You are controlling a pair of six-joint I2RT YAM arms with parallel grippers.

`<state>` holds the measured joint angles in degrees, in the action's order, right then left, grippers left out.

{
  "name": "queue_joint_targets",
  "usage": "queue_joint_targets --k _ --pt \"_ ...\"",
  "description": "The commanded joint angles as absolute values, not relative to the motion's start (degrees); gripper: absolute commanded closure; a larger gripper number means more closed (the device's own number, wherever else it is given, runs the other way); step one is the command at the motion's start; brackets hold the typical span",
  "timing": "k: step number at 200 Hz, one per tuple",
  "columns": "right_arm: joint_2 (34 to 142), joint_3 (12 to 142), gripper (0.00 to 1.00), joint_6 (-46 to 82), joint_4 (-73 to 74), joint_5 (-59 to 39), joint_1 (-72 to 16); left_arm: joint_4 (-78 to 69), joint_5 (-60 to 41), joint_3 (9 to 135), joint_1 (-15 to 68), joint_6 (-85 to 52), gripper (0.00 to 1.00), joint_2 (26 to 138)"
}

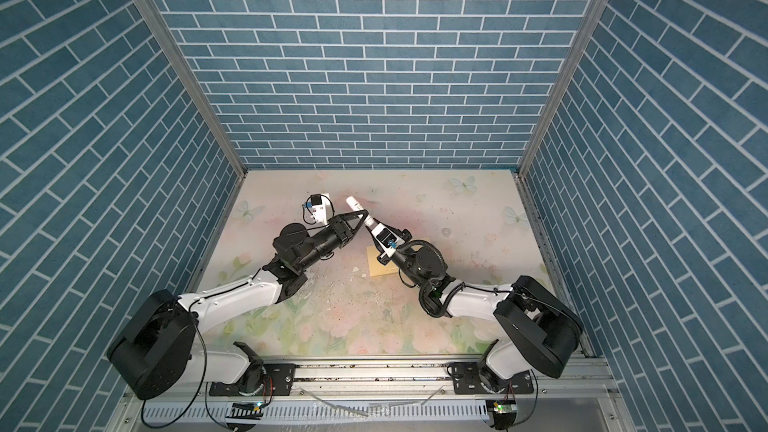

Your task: Place the letter into the envelope and seal it

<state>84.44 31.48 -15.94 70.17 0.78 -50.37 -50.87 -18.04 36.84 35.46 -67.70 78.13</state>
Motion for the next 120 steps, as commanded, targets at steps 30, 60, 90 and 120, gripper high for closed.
queue_joint_targets --k 30,60,90,120 --pt "86.4 35.5 0.92 -2.3 76.7 3.8 -50.7 -54.3 -19.7 37.7 35.7 -67.2 1.00 78.8" --pt "87.0 36.8 0.98 8.8 77.7 4.7 -50.6 -55.9 -19.8 37.4 35.6 -66.8 1.00 78.8" --pt "87.4 38.1 1.00 19.8 77.3 5.5 -50.6 -56.0 -19.7 37.2 35.7 -65.5 1.00 78.4" --pt "87.5 38.7 0.98 23.6 76.8 4.8 -50.5 -56.2 -19.5 36.7 35.6 -65.4 1.00 78.0"
